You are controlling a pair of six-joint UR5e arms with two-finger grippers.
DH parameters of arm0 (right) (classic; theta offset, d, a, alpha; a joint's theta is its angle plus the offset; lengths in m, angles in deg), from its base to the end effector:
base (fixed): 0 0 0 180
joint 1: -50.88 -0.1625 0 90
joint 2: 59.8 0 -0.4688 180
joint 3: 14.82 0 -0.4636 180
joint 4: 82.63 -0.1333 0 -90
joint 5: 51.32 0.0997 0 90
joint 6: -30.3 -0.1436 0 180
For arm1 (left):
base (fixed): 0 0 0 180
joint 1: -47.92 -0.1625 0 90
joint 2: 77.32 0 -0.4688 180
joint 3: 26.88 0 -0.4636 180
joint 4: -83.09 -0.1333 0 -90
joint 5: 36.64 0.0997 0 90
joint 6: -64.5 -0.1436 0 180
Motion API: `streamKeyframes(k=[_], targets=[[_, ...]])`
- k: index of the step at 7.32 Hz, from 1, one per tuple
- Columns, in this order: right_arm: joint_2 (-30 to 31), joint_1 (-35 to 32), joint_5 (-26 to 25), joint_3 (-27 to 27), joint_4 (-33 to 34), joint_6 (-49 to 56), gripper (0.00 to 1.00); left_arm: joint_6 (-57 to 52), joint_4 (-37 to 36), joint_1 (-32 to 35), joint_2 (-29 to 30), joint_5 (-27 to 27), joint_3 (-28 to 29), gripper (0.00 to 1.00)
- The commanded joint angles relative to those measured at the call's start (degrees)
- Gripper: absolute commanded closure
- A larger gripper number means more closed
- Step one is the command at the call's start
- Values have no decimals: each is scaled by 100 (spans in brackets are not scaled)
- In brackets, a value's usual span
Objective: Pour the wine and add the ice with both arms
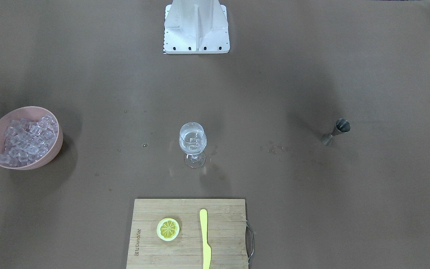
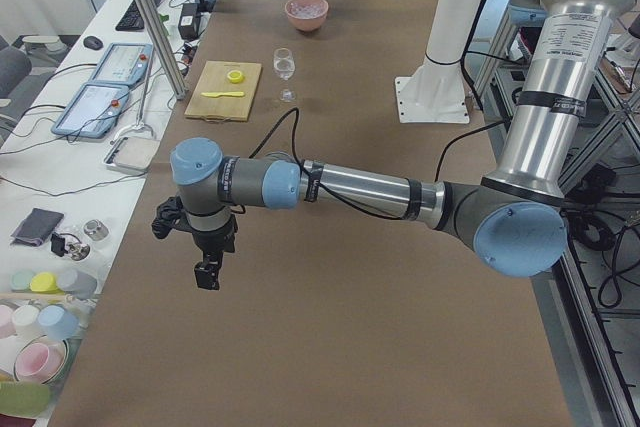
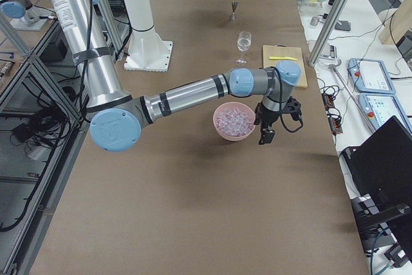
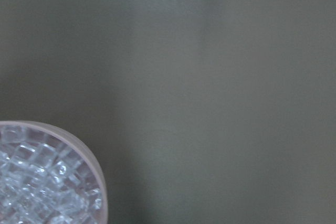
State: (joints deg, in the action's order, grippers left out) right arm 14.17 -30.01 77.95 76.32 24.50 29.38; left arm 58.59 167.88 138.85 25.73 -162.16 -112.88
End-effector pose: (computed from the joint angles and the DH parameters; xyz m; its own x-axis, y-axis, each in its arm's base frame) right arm -0.0646 -0.6704 0.5873 0.7668 -0.1071 0.6329 0.1460 0.9892 -0.0095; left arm -0.0608 -0.6701 0.6562 0.8118 0.1283 -0.5697 -0.0678 0.9897 0.1263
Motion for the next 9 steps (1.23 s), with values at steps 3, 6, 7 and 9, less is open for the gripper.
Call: streamKeyframes(k=[3, 6, 7, 9], targets=[[1003, -1050, 132, -105, -509, 522, 0, 37, -32, 12, -57, 1, 109, 2], [1136, -1218, 676, -149, -518, 707, 0, 54, -85, 118, -49, -17, 154, 2], [1162, -1227, 730, -36, -509, 664, 0, 150, -85, 118, -57, -200, 127, 2], [1198, -1227, 739, -35, -518, 663, 0, 317, -77, 118, -268, -474, 13, 2]])
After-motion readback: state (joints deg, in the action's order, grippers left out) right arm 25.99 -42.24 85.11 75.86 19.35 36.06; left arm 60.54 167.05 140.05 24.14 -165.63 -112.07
